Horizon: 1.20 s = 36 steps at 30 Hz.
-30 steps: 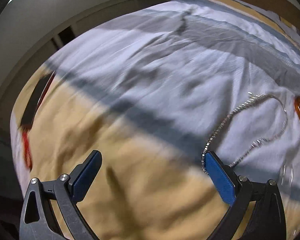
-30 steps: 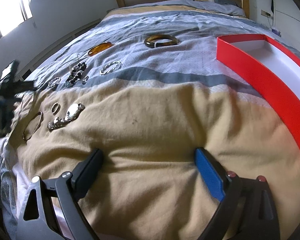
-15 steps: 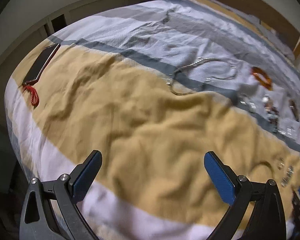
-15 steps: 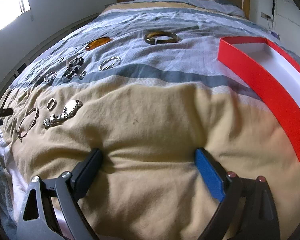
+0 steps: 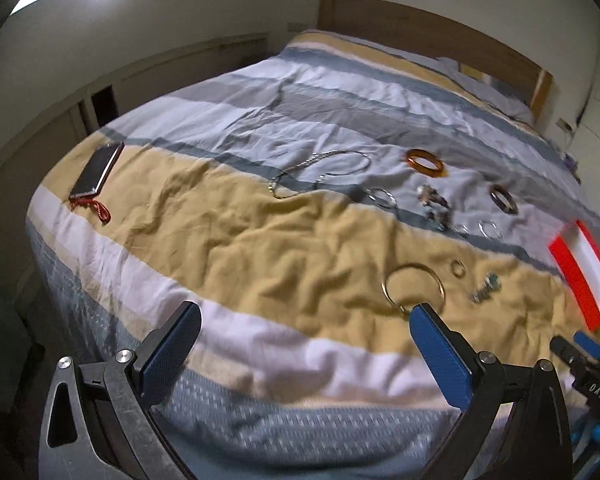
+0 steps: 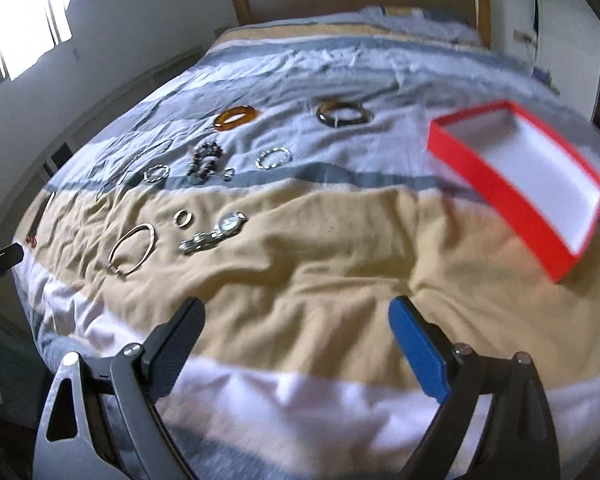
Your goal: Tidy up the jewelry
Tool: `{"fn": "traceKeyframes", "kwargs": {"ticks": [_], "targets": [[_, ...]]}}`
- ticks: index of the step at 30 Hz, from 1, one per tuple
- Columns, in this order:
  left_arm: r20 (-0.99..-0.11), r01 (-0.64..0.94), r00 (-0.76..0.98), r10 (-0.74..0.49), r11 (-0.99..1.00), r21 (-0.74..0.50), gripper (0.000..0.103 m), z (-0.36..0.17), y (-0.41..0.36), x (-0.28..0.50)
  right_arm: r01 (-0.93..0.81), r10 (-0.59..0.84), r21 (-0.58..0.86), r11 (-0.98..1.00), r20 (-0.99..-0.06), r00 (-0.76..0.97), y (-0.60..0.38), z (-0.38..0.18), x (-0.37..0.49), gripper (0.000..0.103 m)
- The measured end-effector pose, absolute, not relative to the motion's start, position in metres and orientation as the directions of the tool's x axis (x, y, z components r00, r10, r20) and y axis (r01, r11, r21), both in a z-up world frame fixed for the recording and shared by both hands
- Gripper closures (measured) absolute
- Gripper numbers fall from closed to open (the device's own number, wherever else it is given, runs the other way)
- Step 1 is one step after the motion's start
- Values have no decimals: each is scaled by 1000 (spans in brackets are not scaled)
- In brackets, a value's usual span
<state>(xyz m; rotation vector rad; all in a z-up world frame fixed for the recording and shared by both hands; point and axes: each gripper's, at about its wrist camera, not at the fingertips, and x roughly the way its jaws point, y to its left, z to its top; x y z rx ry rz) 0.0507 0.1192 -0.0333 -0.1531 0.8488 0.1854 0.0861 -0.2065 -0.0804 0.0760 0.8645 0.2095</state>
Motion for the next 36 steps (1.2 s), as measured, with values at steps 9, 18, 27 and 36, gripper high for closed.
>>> {"fn": "traceKeyframes", "kwargs": {"ticks": [9, 18, 27, 36], "targets": [[-732, -155, 677, 74, 987, -43, 1, -28, 91, 18, -107, 155, 112, 988, -718, 678, -192, -54, 32, 9], [-699, -105, 712, 58, 994, -24, 1, -17, 72, -4, -80, 102, 63, 995, -651, 752, -185, -28, -5, 9], [-668, -100, 742, 58, 995, -26, 1, -6, 65, -21, -56, 54, 14, 998, -577, 815, -182, -1, -29, 9], [-648, -94, 759, 65, 996, -10, 1, -2, 56, -31, -40, 29, -9, 999, -548, 836, -186, 11, -44, 9]]}}
